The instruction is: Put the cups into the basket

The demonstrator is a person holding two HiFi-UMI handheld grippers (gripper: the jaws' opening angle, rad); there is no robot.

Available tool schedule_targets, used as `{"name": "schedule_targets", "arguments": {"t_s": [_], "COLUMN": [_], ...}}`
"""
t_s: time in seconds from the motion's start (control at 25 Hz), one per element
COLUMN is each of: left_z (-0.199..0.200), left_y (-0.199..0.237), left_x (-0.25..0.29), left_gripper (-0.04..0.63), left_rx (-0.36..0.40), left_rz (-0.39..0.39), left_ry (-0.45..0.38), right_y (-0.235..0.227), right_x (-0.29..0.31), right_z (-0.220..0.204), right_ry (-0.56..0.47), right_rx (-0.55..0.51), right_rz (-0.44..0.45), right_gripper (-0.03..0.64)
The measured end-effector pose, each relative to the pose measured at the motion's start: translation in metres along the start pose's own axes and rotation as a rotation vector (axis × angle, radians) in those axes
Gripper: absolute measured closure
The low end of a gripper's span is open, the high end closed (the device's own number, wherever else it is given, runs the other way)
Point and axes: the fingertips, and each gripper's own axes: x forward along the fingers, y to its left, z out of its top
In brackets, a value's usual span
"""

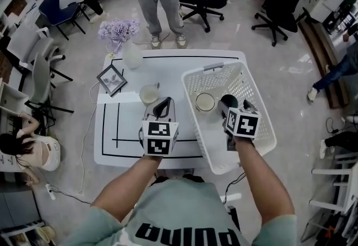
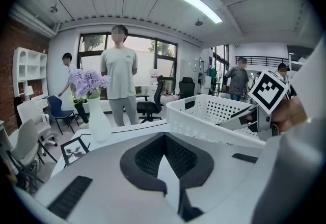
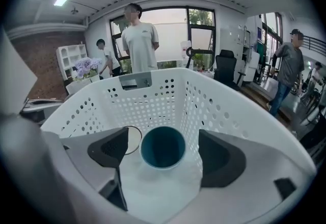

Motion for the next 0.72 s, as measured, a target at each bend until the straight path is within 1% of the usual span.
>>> {"name": "schedule_targets", "arguments": {"t_s": [0.28, 0.44, 0.72], "left_z": [0.006, 0.013, 0.026], "left_y": [0.001, 0.000, 0.002], "left_x": [-0.015, -0.025, -0.045], "left_gripper": [0.589, 0.589, 0.589], "left_rx": [0.000, -0.002, -0.023], "left_rz": [-0.004, -0.010, -0.018], "left_ry": [-0.022, -0.042, -0.077], "right_y": [0.029, 0.049, 0.093], "right_x": [-0.042, -0.065, -0.103], "right_z": [0.042, 0.052, 0.059], "right_ry": [-0.167, -0.213, -0.289], "right_rx": [-0.077, -0.085, -0.134], "right_rz": [0.028, 0.063, 0.132], "right_gripper": [0.209, 0.209, 0.215]}}
